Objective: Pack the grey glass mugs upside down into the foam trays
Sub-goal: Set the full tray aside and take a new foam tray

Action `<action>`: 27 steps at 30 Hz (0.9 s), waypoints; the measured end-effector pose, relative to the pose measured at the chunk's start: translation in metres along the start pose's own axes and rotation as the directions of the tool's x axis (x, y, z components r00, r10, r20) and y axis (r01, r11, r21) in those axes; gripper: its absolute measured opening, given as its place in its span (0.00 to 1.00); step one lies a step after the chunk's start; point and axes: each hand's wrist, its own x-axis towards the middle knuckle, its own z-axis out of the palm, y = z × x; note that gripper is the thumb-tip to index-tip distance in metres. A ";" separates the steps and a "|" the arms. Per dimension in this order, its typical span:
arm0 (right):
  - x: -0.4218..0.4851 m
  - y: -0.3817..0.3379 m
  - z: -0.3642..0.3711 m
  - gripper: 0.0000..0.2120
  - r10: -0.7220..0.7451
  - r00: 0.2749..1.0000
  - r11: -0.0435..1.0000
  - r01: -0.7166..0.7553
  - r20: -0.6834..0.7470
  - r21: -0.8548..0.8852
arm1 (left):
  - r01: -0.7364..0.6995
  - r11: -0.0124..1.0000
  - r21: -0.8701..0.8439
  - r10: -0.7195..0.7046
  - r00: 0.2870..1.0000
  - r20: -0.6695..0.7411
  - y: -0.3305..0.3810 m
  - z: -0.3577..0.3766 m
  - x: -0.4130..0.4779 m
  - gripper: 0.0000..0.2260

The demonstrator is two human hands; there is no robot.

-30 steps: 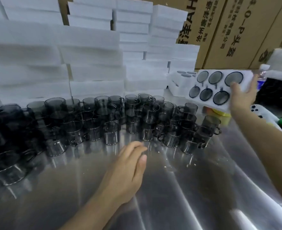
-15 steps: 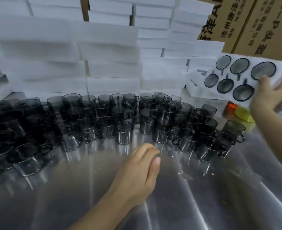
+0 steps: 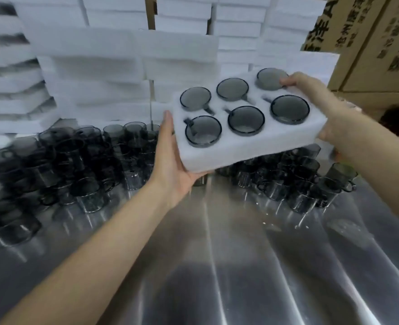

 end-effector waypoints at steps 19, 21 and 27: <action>0.255 0.071 0.013 0.22 -0.112 0.990 -0.002 -0.087 -0.086 -0.996 | -0.070 0.964 0.255 0.143 0.949 -0.280 0.044 -0.081 -0.018 0.12; 0.255 0.065 0.006 0.16 -0.187 0.979 -0.022 -0.090 -0.085 -0.996 | -0.083 0.962 0.262 0.152 0.955 -0.255 0.047 -0.084 -0.014 0.10; 0.204 0.005 -0.005 0.18 -0.433 0.898 -0.059 -0.118 -0.081 -0.991 | -0.101 0.947 0.305 0.175 0.958 -0.228 0.058 -0.084 -0.012 0.10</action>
